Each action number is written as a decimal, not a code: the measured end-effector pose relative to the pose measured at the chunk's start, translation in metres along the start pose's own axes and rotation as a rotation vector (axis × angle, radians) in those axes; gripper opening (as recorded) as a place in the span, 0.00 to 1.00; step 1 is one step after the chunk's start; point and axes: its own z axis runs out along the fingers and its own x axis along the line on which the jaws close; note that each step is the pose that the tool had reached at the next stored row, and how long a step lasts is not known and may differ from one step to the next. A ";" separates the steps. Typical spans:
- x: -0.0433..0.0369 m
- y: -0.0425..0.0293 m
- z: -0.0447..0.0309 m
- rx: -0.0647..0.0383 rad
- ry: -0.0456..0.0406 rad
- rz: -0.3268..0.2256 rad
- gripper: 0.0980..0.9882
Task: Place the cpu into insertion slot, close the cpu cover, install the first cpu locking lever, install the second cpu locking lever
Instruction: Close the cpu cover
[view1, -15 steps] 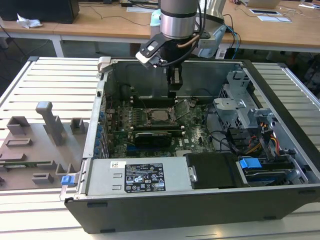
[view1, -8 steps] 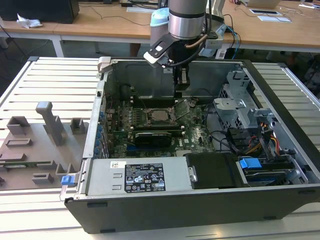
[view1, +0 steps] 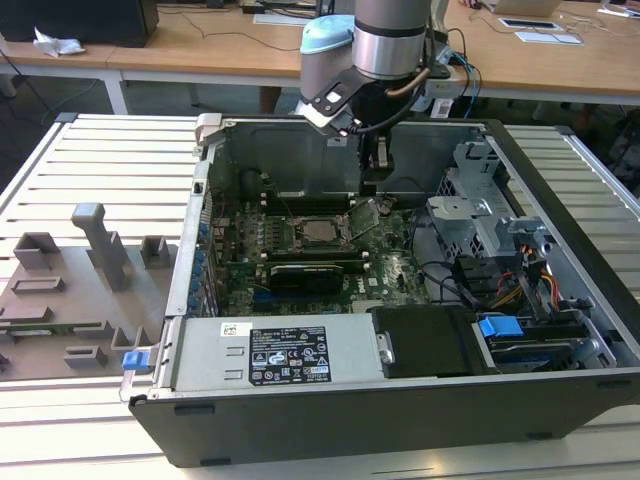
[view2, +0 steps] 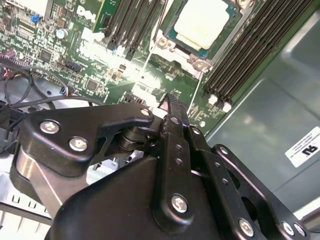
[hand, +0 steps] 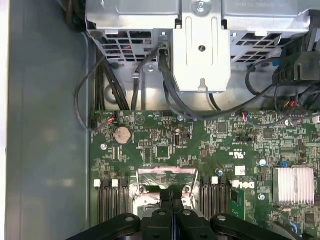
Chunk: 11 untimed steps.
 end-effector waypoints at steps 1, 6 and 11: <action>0.0001 0.0015 0.0005 0.000 0.0001 0.000 0.01; 0.0022 0.0177 0.0068 0.006 -0.0061 0.000 0.01; 0.0058 0.0487 0.0111 0.048 -0.0074 -0.032 0.01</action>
